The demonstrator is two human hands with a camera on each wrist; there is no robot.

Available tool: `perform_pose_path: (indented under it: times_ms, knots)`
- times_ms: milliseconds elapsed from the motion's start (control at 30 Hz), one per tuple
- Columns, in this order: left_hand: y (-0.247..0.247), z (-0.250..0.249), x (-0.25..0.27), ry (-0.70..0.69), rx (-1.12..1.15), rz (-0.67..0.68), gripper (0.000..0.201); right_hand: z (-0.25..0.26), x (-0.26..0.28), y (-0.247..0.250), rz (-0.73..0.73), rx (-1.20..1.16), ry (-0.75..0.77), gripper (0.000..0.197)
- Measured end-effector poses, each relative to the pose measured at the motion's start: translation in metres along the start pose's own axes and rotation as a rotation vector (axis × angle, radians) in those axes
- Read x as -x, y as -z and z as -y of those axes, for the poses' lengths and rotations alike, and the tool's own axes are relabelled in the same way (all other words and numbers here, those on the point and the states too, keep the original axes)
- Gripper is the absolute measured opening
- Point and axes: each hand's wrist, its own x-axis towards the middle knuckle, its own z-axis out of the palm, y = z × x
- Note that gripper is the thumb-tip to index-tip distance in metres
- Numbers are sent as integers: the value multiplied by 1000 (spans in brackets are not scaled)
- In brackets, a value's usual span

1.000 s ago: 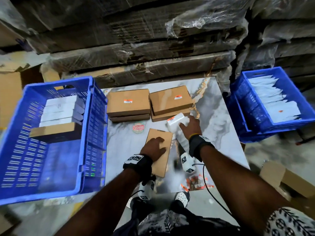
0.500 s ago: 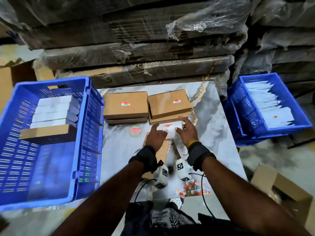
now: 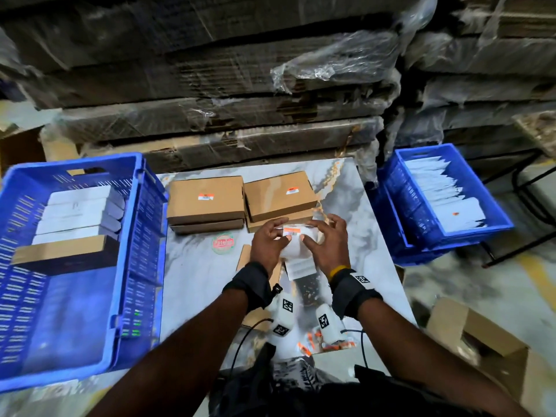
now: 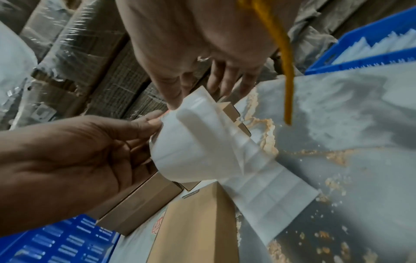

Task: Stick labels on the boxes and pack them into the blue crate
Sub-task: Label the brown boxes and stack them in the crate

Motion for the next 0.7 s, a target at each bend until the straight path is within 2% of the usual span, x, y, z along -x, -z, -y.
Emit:
perform_pose_path:
  times_ms: [200, 333, 433, 700]
  knots:
    - [-8, -1, 14, -50, 31, 26, 41, 4, 7, 6, -27, 124, 101, 24]
    - [-10, 0, 20, -57, 56, 29, 41, 6, 11, 9, 7, 81, 71, 22]
    - [-10, 1, 23, -57, 49, 32, 40, 9, 14, 12, -3, 65, 130, 20]
    - [-14, 5, 32, -48, 5, 15, 34, 10, 24, 17, -39, 142, 145, 19]
